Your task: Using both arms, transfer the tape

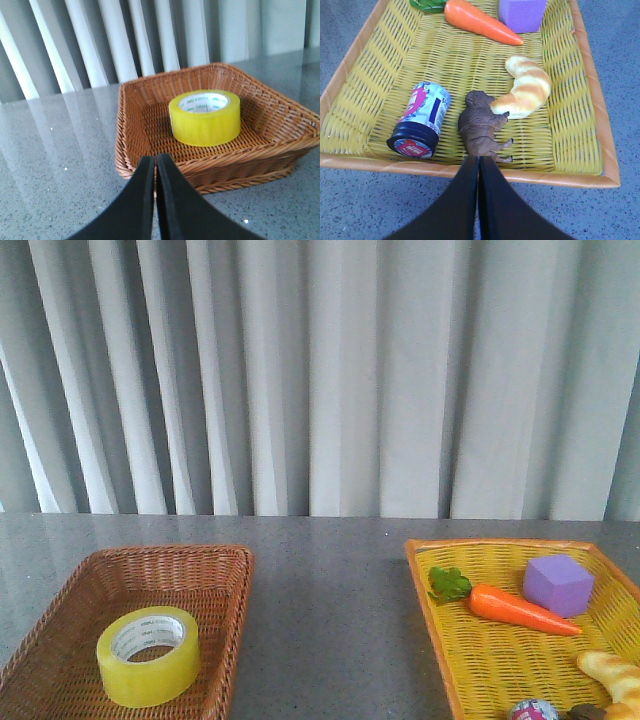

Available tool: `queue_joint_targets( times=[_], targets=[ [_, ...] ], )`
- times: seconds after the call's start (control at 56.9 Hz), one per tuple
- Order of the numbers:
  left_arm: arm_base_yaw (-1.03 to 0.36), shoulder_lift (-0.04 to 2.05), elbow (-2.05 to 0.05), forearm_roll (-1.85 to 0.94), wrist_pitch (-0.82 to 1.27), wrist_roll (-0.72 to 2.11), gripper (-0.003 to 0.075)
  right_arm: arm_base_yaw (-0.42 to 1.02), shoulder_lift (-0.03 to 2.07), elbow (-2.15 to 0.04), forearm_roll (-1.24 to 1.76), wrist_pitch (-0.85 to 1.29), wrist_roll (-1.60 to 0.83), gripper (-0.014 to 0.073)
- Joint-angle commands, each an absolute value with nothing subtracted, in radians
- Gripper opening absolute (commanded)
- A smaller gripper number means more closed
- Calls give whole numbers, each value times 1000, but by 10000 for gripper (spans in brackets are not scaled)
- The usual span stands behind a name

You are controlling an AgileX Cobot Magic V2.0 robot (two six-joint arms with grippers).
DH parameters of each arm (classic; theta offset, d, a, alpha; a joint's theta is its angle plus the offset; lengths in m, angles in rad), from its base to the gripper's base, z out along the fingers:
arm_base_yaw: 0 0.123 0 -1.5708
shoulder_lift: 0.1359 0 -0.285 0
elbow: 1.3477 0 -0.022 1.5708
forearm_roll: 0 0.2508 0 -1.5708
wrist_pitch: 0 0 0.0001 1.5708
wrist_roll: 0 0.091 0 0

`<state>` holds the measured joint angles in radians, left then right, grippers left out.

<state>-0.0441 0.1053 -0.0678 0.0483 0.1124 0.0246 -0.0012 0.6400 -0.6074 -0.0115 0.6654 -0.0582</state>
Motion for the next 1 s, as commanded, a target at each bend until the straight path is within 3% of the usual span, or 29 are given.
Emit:
queue_joint_targets(
  times=[0.0,0.983],
  targets=[
    [-41,43,-32,26,-33,9,-7,-6,638,-634,-19,601,-61,-8],
    [-43,-26,15,-40,-56,10,-6,-6,638,-634,-19,601,-61,-8]
  ],
)
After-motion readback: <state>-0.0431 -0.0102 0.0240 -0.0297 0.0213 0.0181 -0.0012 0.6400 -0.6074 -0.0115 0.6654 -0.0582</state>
